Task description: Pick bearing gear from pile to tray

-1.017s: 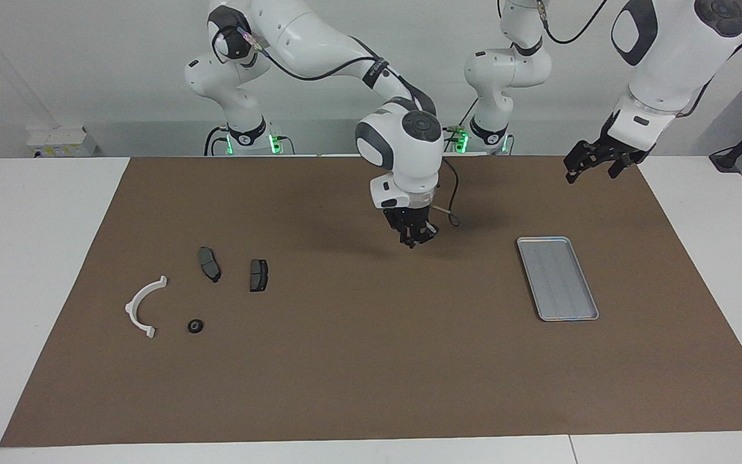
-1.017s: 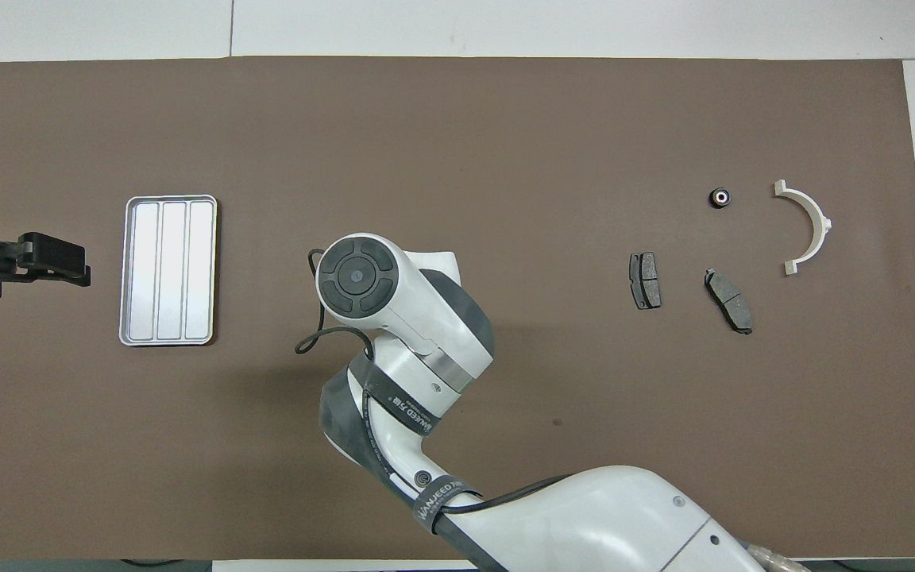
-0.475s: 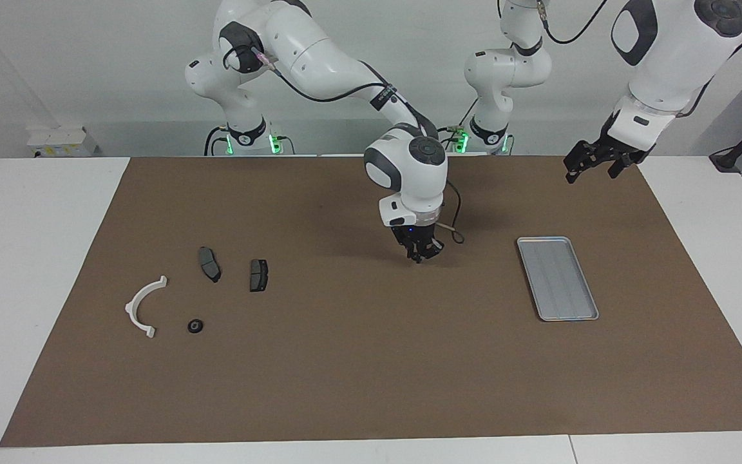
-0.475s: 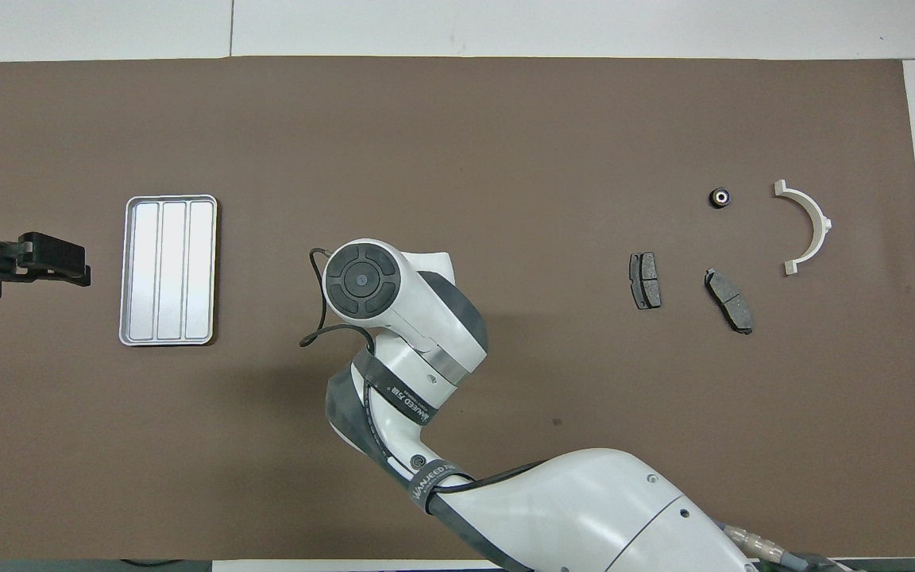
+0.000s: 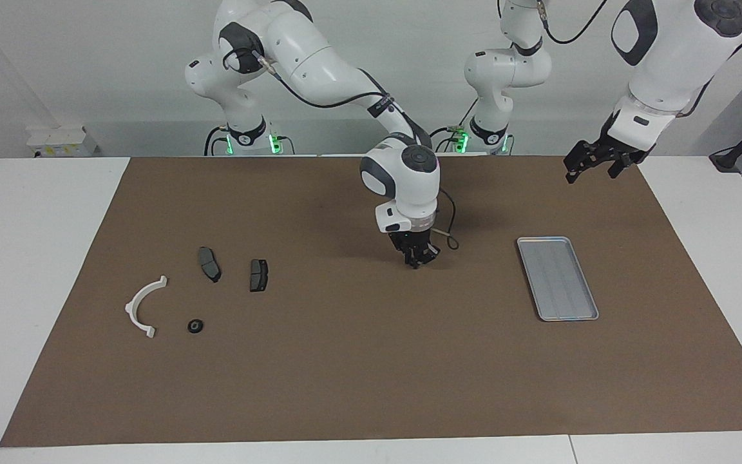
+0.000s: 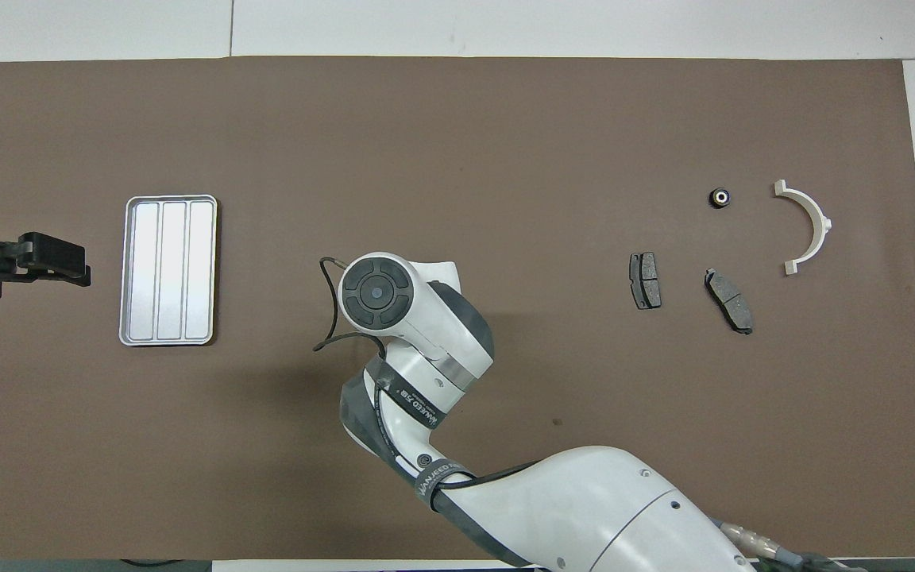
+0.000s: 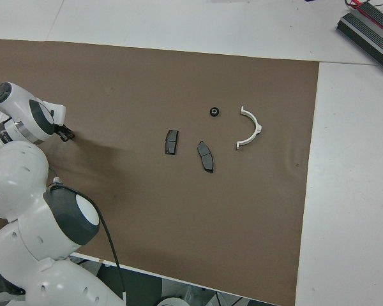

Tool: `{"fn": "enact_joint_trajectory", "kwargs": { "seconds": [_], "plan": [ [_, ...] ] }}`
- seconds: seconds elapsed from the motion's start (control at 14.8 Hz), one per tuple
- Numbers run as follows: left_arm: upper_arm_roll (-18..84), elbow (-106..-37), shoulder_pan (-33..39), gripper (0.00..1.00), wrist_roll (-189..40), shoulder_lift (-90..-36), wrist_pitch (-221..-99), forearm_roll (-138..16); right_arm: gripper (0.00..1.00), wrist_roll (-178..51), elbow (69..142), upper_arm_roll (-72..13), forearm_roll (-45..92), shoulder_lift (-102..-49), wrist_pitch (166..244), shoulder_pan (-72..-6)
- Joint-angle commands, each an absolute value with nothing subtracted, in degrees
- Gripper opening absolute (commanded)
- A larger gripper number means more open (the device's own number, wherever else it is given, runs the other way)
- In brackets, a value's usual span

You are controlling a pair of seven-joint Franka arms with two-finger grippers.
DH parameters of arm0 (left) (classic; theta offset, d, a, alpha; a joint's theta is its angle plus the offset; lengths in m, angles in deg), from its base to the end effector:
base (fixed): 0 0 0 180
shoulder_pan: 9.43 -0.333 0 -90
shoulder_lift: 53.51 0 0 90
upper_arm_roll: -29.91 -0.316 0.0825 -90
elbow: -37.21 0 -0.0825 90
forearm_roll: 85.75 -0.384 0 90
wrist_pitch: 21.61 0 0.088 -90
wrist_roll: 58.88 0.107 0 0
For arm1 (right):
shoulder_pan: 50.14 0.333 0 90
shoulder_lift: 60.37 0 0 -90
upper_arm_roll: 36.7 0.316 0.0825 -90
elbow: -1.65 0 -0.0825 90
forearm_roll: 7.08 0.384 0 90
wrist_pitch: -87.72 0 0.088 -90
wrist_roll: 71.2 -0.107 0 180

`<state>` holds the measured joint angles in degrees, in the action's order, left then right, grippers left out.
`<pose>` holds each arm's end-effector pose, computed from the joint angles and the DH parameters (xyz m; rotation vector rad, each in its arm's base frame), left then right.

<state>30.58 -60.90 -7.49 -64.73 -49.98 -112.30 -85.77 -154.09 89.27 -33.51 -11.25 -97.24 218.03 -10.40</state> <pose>0.5322 -0.0244 0.5923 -3.1325 -0.0886 0.1060 0.5308 0.4824 0.2899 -2.8915 1.0002 -0.1059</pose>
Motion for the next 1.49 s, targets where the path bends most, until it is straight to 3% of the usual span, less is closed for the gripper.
{"fn": "enact_joint_trajectory", "kwargs": {
  "seconds": [0.0,0.07,0.47,0.68,0.88,1.15,1.29,1.42],
  "plan": [
    [30.5,-61.4,-7.4,1.0,-64.8,-49.3,-112.2,-85.2,0.36,-155.3,90.7,-33.2,-12.6,-96.4,218.6,-11.1],
    [30.5,-61.4,-7.4,1.0,-64.7,-49.3,-112.1,-85.2,0.99,-155.2,90.3,-33.3,-12.6,-96.3,217.5,-11.1],
    [30.5,-62.4,-7.3,1.0,-68.9,-49.5,-114.6,-85.1,1.0,-149.7,76.3,-33.1,-12.8,-95.7,197.4,-15.0],
    [30.5,-62.2,-4.4,1.0,-70.4,-52.4,-115.3,-84.9,1.0,-133.2,76.0,-33.1,-10.6,-90.0,191.4,-20.8],
    [30.5,-62.1,2.9,1.0,-82.2,-57.6,-120.9,-84.9,1.0,-113.1,76.3,-33.2,-10.3,-86.0,185.4,-28.3],
    [30.5,-61.7,11.6,1.0,-97.0,-65.7,-132.0,-83.5,1.0,-87.5,77.8,-33.2,-10.2,-83.9,183.5,-40.0],
    [30.4,-59.7,17.7,1.0,-106.0,-73.1,-137.2,-82.6,1.0,-80.4,79.9,-33.2,-10.2,-83.5,184.7,-44.6],
    [30.4,-64.9,20.5,1.0,-111.0,-75.1,-145.6,-82.8,1.0,-79.8,83.4,-33.2,-10.3,-82.4,187.0,-47.3]
  ]
}}
